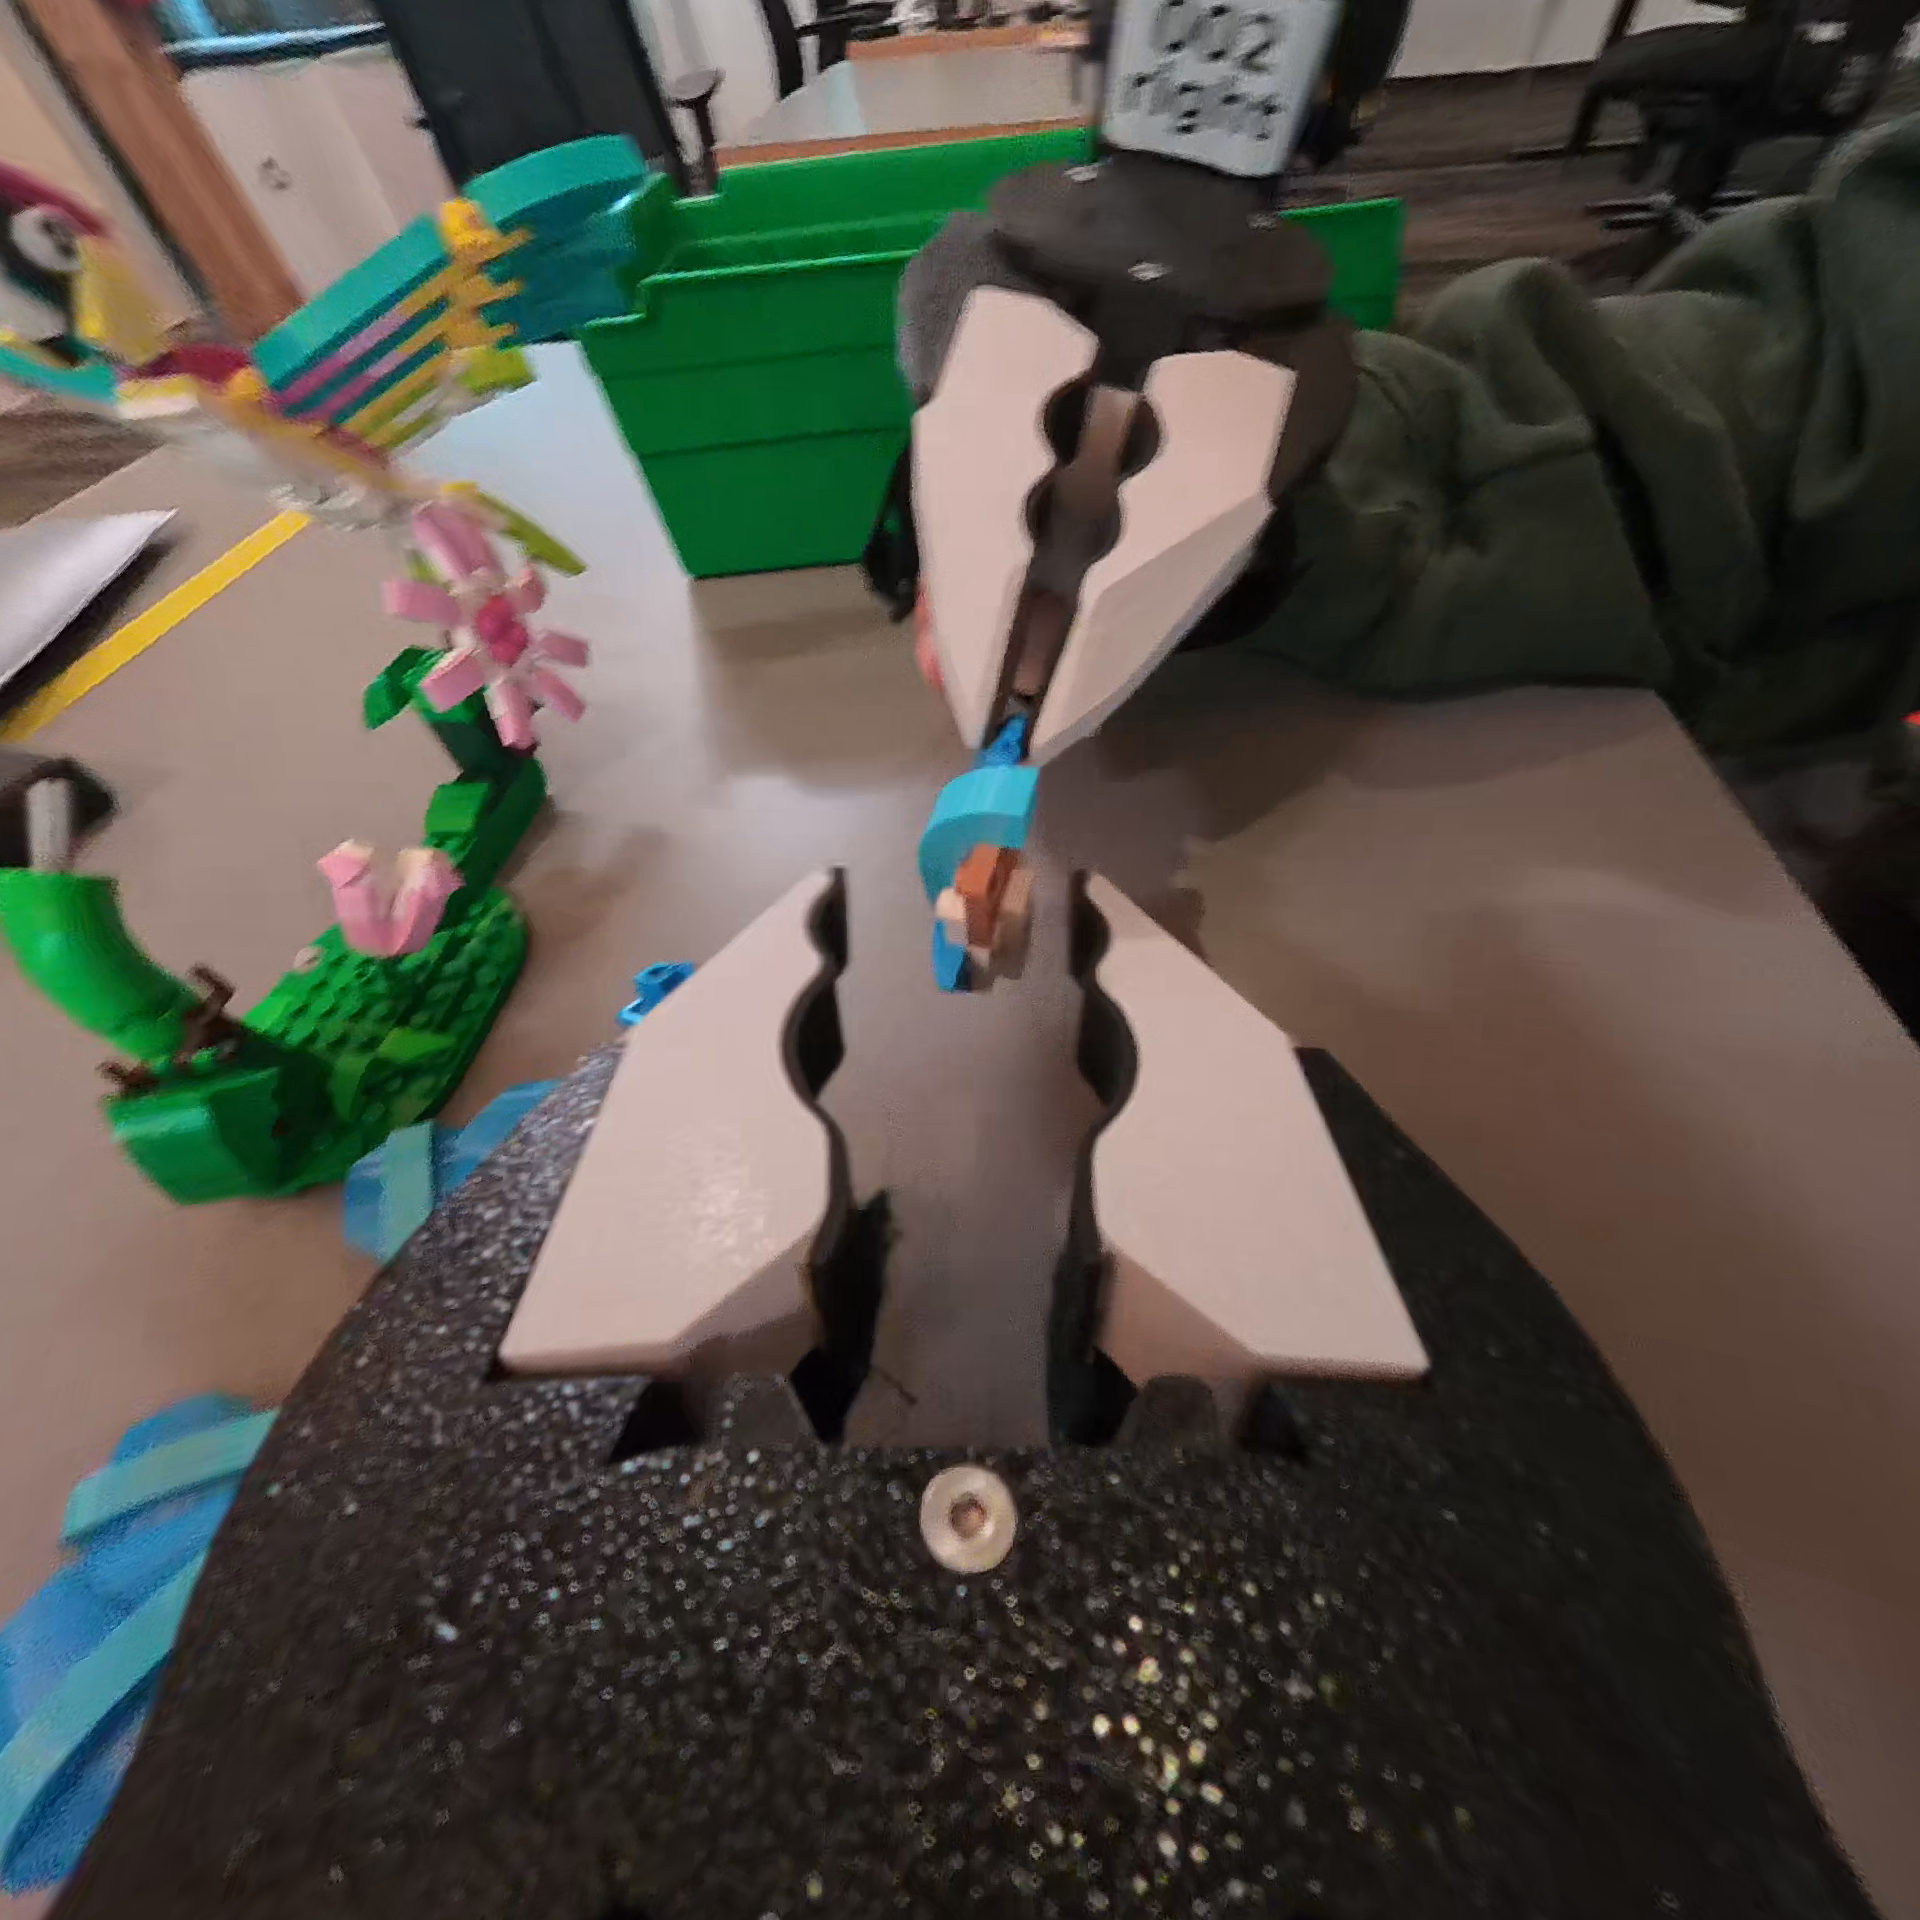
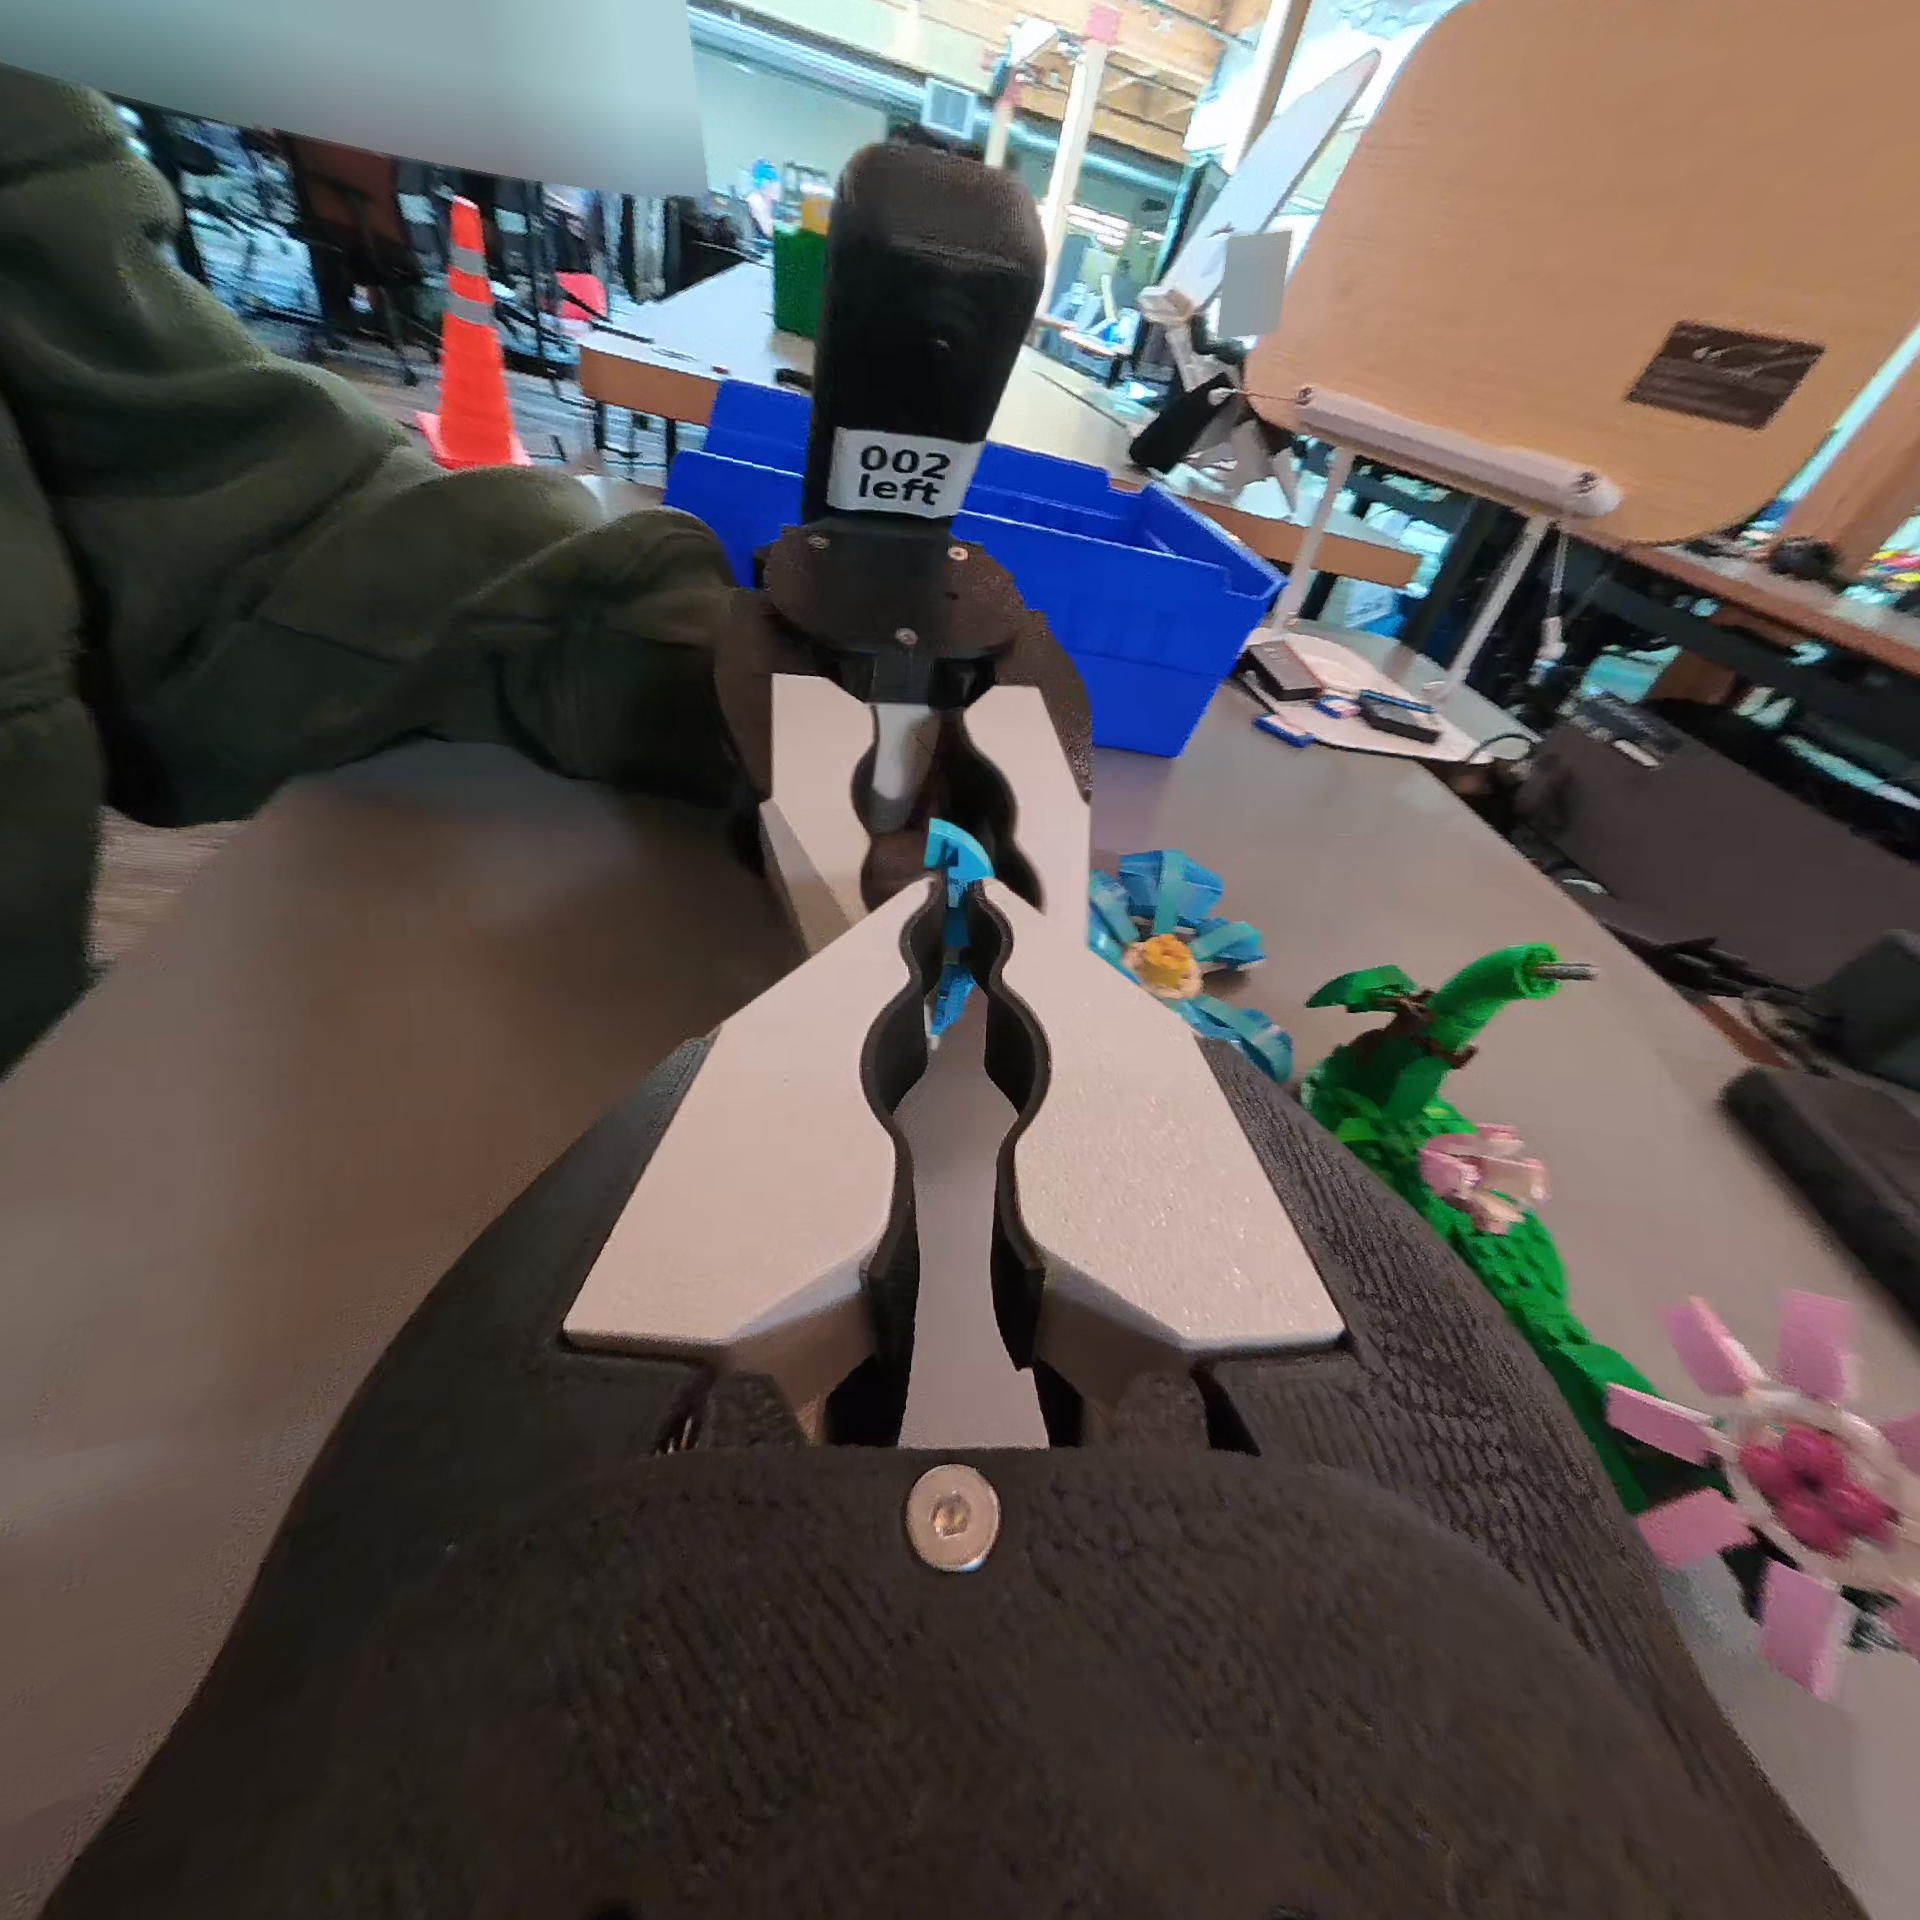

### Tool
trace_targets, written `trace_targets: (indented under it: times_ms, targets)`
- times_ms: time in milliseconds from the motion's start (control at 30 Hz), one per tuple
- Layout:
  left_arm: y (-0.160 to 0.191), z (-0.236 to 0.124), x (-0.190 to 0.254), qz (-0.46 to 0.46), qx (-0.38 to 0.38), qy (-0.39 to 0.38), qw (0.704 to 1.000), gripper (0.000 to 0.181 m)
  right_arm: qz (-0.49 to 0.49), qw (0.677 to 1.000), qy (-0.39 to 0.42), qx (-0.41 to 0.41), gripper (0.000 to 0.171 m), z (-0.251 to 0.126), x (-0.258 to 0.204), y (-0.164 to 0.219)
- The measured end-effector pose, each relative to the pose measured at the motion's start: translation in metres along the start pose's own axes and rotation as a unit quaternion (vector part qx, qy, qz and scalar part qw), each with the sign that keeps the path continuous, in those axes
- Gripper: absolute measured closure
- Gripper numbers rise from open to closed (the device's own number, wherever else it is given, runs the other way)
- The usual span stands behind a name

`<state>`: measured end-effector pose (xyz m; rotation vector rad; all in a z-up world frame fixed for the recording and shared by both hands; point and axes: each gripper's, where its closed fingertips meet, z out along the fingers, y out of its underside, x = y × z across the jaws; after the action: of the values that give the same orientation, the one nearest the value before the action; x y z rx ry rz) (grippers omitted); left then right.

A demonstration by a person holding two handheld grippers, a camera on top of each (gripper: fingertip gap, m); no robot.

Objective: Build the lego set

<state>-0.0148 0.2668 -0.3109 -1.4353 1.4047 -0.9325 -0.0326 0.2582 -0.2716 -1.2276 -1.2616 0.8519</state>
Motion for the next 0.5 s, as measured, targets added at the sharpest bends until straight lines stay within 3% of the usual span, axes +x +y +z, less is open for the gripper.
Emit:
trace_targets:
  times_ms: [67,200,233,300,333,400,500]
  targets:
    - [-0.001,-0.003,-0.011,-0.019,0.008,-0.025,0.999,0.134,-0.021,0.999,0.04,-0.008,0.169,0.0,0.01,0.001]
    - [-0.01,-0.007,-0.015,-0.048,0.041,-0.025,0.998,0.137,-0.009,0.999,0.053,0.001,0.169,0.003,0.013,0.0]
    - [-0.013,-0.007,-0.012,-0.053,0.053,-0.014,0.997,0.141,-0.003,0.999,0.046,0.011,0.169,0.003,0.012,-0.003]
    - [-0.019,-0.007,-0.006,-0.05,0.071,0.004,0.996,0.166,0.025,0.998,0.035,0.035,0.169,0.003,0.01,-0.009]
    - [-0.021,-0.008,-0.007,-0.045,0.077,-0.002,0.996,0.166,0.035,0.998,0.034,0.042,0.169,0.002,0.012,-0.01]
    - [-0.02,-0.01,-0.012,-0.026,0.064,-0.024,0.997,0.167,0.035,0.997,0.044,0.045,0.169,0.001,0.015,-0.011]
    - [-0.01,-0.009,-0.016,0.038,0.015,-0.06,0.997,0.167,-0.022,0.997,0.066,0.021,0.151,0.001,0.015,-0.008]
